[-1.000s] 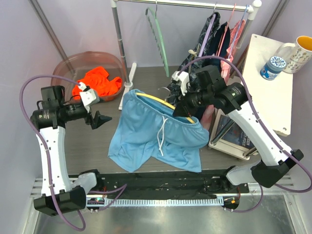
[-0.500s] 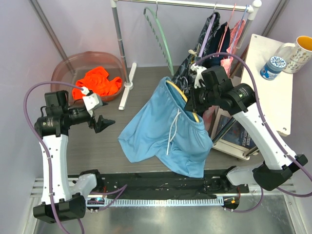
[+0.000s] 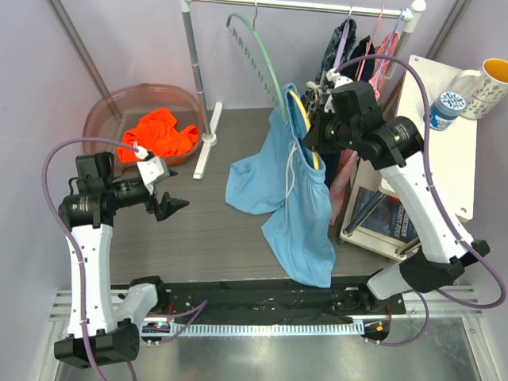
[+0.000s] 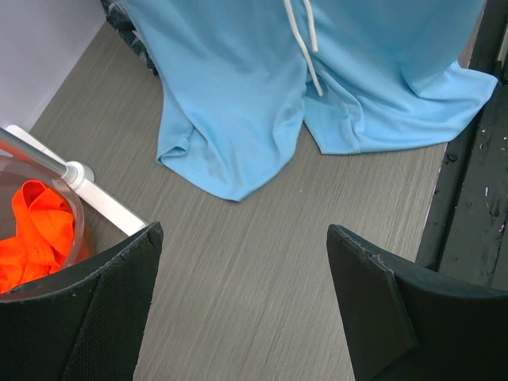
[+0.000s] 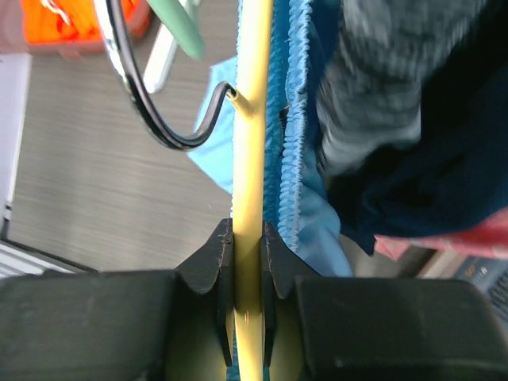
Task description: Place the shorts on the hanger
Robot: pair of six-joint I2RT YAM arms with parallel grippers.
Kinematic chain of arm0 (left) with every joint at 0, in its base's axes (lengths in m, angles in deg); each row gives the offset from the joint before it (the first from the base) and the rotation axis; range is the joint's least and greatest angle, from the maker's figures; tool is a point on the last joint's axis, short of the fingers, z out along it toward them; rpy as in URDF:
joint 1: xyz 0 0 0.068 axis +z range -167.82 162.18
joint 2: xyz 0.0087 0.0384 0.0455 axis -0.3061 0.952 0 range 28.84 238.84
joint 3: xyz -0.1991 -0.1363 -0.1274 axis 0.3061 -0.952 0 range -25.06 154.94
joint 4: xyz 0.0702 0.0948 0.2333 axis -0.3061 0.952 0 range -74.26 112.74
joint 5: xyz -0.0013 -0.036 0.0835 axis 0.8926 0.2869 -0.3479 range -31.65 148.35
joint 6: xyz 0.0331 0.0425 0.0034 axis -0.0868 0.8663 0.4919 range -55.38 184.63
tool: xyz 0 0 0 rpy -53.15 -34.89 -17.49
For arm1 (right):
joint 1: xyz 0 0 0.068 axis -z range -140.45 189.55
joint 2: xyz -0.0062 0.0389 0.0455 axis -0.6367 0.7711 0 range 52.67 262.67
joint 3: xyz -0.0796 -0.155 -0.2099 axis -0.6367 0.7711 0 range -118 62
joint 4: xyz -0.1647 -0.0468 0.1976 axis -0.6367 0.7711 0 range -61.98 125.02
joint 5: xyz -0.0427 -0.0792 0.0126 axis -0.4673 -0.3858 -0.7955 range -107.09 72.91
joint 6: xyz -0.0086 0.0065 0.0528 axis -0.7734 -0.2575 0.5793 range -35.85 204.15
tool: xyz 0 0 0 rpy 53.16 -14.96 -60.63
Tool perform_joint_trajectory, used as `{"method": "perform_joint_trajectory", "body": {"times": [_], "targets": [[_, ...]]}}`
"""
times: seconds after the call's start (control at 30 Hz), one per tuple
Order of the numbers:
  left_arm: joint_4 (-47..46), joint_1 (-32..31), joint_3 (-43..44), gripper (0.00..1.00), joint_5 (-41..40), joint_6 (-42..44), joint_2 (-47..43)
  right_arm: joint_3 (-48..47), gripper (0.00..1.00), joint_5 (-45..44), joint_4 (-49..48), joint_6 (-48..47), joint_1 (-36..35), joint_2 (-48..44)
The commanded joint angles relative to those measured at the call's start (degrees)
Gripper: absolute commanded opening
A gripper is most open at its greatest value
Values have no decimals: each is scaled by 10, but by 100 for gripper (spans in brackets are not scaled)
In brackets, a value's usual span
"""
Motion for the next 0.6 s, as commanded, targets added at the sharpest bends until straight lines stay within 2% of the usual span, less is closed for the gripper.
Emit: {"method": "perform_joint_trajectory", "body": {"times": [0.0,0.23,0.57], "targets": [[-18,-4,-2,83,3,-4,-7,-83,1,-12,-70,20,2,20],[-12,-4,-3,83,0,4,-11,-199,1,-77,-69,7,1,96],[3,-5,-19,83,-6,32,-23,-310,1,-68,-79,-56,21,159]]}}
